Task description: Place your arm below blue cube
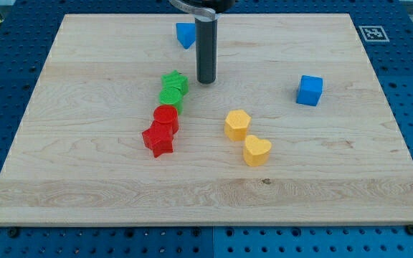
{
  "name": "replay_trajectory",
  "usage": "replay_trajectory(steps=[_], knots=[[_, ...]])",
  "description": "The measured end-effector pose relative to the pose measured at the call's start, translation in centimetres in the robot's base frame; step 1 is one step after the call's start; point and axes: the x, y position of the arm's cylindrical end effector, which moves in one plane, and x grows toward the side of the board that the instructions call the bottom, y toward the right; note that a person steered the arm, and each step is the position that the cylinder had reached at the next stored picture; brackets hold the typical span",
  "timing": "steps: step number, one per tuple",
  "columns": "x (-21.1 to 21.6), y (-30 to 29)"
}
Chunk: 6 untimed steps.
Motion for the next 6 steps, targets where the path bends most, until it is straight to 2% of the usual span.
replay_trajectory(steps=[2, 3, 4, 5, 6], knots=[[2.7, 3.1], [4.7, 7.5], [8.7, 11.8], [10.1, 15.8], [10.1, 15.8]])
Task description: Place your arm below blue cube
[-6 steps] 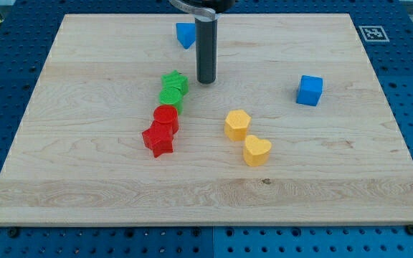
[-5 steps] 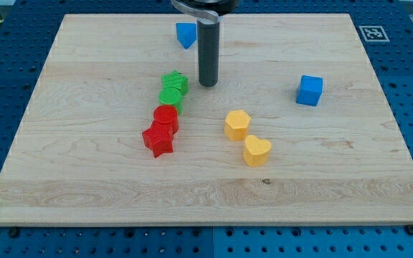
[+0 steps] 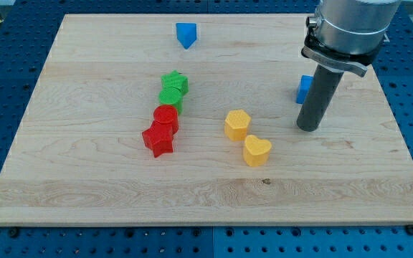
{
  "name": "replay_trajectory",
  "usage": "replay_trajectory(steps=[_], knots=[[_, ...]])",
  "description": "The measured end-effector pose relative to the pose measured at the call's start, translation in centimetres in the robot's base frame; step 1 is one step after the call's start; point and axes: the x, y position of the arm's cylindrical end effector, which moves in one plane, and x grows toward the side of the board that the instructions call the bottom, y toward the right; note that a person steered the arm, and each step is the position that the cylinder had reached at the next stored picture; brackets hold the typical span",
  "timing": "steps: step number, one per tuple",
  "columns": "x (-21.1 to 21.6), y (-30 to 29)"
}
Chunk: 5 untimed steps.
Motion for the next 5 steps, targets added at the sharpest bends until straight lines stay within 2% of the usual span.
replay_trajectory(steps=[5], knots=[[-0.2, 1.5]])
